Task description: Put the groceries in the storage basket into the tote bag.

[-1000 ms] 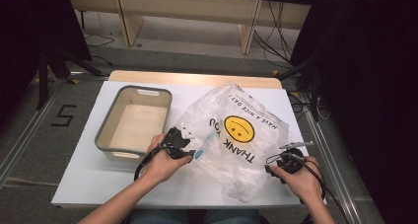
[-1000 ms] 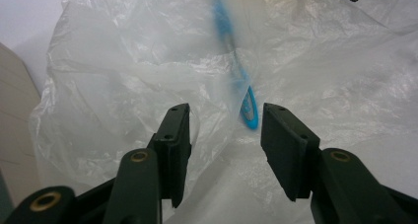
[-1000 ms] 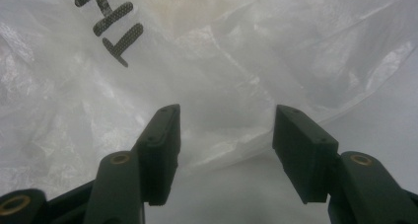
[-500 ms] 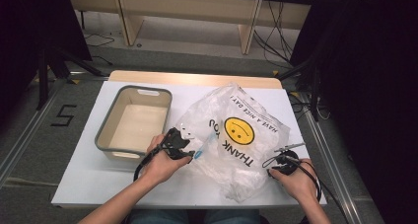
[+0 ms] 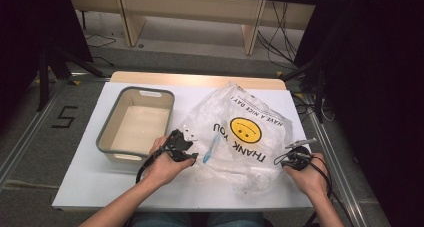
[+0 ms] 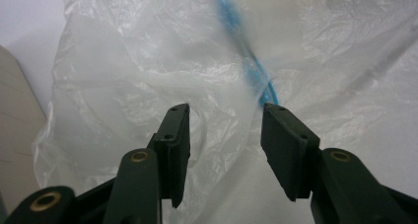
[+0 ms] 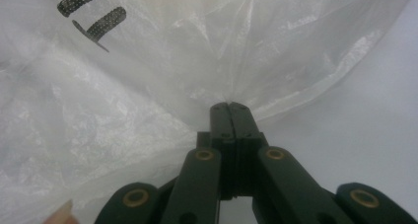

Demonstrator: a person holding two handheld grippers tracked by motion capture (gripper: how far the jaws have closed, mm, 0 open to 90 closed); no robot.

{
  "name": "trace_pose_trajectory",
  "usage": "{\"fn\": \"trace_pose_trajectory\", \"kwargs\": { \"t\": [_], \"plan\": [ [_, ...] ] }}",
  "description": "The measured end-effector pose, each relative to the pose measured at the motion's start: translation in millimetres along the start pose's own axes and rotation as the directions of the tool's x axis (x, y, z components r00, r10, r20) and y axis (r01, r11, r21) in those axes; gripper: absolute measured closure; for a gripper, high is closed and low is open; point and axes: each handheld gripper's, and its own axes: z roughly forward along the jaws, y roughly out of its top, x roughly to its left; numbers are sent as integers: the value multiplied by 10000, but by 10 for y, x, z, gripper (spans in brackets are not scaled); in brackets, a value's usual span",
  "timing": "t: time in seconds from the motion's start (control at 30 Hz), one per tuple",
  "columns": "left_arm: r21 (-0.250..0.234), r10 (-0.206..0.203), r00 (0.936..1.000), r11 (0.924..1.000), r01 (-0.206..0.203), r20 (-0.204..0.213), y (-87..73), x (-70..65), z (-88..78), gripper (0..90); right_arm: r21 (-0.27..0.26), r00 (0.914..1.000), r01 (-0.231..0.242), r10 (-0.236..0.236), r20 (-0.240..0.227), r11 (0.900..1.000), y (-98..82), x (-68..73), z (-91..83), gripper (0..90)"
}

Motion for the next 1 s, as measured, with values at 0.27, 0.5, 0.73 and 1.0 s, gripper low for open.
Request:
{"fn": "trace_pose_trajectory", "kwargs": {
  "t": [0.27,0.5,0.73,1.0],
  "plan": [
    [68,38,10000,10000,-38,31,-1,-19,14,530,-546,9925,819,-764,956,9951,143,-191,76,900],
    [240,99,9999,9997,-100,51,-20,-18,29,524,-869,9871,873,-744,1416,9924,226,-303,166,894],
    [470,148,9999,9988,-149,28,-62,-17,57,484,-1722,9919,33,186,1257,9851,239,-244,-10,661],
    [1040,229,9997,9943,-223,-41,-136,-17,108,462,-2310,9933,-919,728,-898,9686,125,58,-312,511]
  ]
}}
